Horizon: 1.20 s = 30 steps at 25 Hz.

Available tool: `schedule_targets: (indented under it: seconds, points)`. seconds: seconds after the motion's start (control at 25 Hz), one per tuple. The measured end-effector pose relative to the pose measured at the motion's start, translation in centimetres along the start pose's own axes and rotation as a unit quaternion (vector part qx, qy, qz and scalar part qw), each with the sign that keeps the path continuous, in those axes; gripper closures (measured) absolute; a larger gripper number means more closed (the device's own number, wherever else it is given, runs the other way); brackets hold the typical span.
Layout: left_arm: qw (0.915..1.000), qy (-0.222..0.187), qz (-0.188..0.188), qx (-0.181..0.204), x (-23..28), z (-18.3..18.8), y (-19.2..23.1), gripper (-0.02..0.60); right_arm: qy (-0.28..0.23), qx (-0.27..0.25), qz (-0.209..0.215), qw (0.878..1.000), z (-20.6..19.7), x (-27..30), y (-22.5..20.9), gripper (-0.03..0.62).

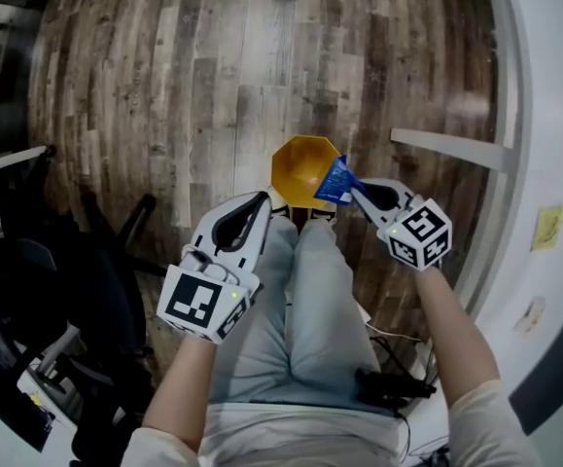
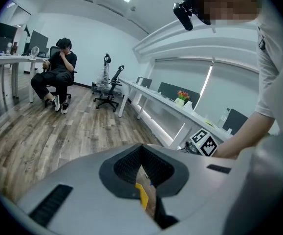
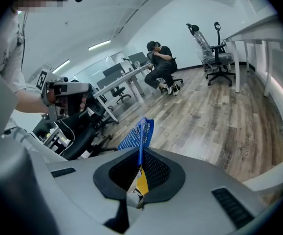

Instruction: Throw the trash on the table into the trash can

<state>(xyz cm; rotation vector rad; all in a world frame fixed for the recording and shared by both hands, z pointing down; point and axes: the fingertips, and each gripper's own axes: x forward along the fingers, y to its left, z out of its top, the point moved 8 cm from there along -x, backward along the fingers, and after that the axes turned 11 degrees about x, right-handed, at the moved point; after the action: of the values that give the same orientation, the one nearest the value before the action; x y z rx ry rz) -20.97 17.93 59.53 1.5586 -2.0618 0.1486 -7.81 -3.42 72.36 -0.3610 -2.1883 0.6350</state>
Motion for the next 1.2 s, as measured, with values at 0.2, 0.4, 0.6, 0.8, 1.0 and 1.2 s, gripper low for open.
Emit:
schedule_targets:
  seconds: [0.2, 0.4, 0.6, 0.8, 1.0, 1.2]
  points:
    - [0.9999, 0.007, 0.008, -0.006, 2.4, -4.6, 2.2, 0.581, 0.016, -0.002, -0.013, 1.0, -3.9, 4.5, -3.1, 0.557]
    - [0.9998, 0.013, 0.014, -0.011, 4.1, -9.0, 3.6, 0.581, 0.031, 0.008, -0.03, 0.999, -7.7, 8.4, -5.4, 0.557]
    - [0.9996, 0.015, 0.016, -0.015, 5.4, -11.4, 4.3, 0.581, 0.057, 0.01, -0.044, 0.997, -10.3, 12.0, -7.6, 0.557]
    - [0.9997, 0.02, 0.009, -0.012, 6.1, -12.9, 4.6, 0.581, 0.066, 0.026, -0.05, 0.996, -12.1, 14.1, -9.1, 0.556]
    - [0.9996, 0.023, 0.011, -0.014, 6.7, -13.4, 4.9, 0.581, 0.075, 0.033, -0.059, 0.995, -13.4, 14.9, -9.8, 0.553]
    - [0.9995, 0.025, 0.012, -0.013, 6.7, -13.4, 5.0, 0.581, 0.098, 0.007, -0.059, 0.993, -12.9, 16.0, -9.9, 0.391]
